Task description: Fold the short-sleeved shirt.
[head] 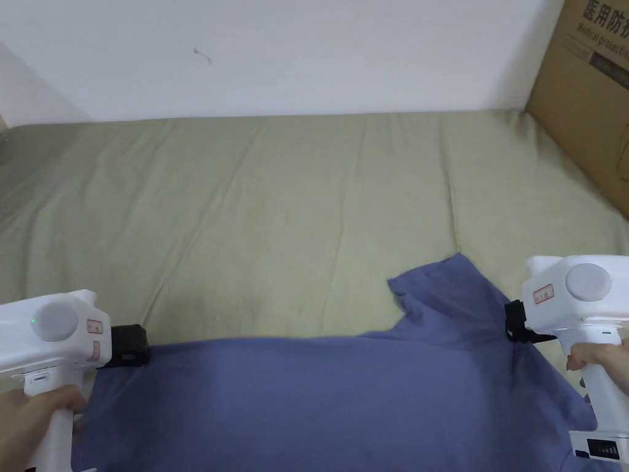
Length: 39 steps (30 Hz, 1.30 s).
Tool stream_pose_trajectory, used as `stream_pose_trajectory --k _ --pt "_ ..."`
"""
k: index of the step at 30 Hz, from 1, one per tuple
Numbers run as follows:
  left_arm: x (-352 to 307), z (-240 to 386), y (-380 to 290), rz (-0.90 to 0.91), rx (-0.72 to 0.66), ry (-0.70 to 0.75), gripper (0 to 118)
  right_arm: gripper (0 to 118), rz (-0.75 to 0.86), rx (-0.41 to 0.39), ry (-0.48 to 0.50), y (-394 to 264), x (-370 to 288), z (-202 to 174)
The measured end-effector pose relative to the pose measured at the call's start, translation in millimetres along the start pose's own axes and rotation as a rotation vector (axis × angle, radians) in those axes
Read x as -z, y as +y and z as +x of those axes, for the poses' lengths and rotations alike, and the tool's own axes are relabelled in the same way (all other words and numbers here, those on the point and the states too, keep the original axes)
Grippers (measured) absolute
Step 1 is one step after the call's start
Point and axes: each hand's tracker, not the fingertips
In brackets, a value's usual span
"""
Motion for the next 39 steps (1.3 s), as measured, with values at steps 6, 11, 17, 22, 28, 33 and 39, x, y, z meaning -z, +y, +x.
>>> stream_pose_trajectory --k 6,11,17,22,28,33,39 --pt "-30.1 -2.7 12.1 0.024 0.070 -0.006 14 0 0.017 0.013 0.006 -1.7 -11.0 0.0" --pt "-70.4 -1.5 -1.4 0.091 0.079 -0.041 1 0 0.056 -0.003 0.009 -8.6 -49.7 -3.6" --pt "-138.0 -16.0 -49.1 0.145 0.142 -0.056 1 0 0.115 -0.062 -0.013 -52.9 -118.8 -2.4" --pt "-186.9 -41.7 -110.5 0.182 0.181 -0.084 1 0 0.136 -0.089 -0.011 -127.6 -170.9 2.1" --pt "-202.7 -72.2 -198.8 0.145 0.208 -0.087 1 0 0.087 -0.112 0.002 -238.2 -193.1 7.3" --pt "-186.9 -86.1 -265.4 0.077 0.224 -0.070 1 0 0.013 -0.101 -0.009 -312.5 -179.9 10.1" --pt "-165.7 -106.6 -279.9 0.079 0.106 -0.105 3 1 0.003 -0.057 0.007 -339.8 -166.1 8.3"
